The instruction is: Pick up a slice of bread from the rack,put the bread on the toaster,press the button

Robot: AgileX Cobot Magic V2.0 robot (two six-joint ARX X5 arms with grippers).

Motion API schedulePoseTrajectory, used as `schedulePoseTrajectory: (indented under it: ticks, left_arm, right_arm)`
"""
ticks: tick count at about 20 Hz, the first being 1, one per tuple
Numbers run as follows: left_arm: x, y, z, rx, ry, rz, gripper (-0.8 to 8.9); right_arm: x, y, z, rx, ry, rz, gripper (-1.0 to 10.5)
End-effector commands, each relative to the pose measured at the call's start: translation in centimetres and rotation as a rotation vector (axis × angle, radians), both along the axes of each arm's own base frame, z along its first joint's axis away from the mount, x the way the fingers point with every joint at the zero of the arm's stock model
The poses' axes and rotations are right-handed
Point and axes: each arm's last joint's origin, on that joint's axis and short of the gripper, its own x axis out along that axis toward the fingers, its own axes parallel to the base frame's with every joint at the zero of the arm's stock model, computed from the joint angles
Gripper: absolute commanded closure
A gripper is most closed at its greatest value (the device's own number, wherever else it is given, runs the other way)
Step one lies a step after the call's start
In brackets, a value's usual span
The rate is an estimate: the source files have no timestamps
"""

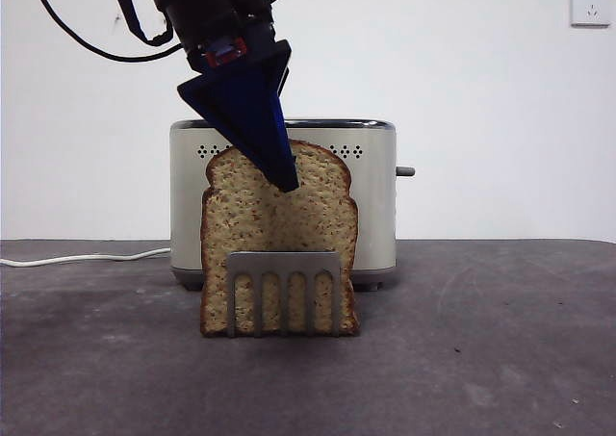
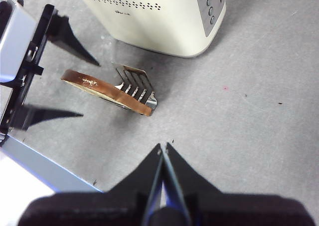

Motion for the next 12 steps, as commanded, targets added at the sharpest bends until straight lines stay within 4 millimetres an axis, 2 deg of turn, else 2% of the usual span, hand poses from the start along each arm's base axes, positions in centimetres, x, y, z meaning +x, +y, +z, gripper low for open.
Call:
schedulePoseTrajectory:
  ticks: [1, 2, 8, 12]
  left_arm:
    - [-0.1, -0.1, -0.2, 0.003, 0.008, -0.013, 7.93]
    - [-0.1, -0.1, -0.2, 0.002, 0.008, -0.013, 8.26]
    - [-0.2, 0.0, 0.2, -0.004, 0.001, -0.013, 8.22]
    - [-0.2, 0.0, 2.0, -0.020, -0.015, -0.014, 8.22]
  right_arm:
    - [0.0, 0.0, 0.0, -0.004, -0.009, 0.009, 9.6]
    - [0.0, 0.0, 0.0, -0.004, -0.008, 0.009, 9.6]
    - [0.0, 0.0, 0.0, -0.004, -0.009, 0.009, 9.6]
    - [0.1, 0.0, 0.0, -0.004, -0.007, 0.009, 9.6]
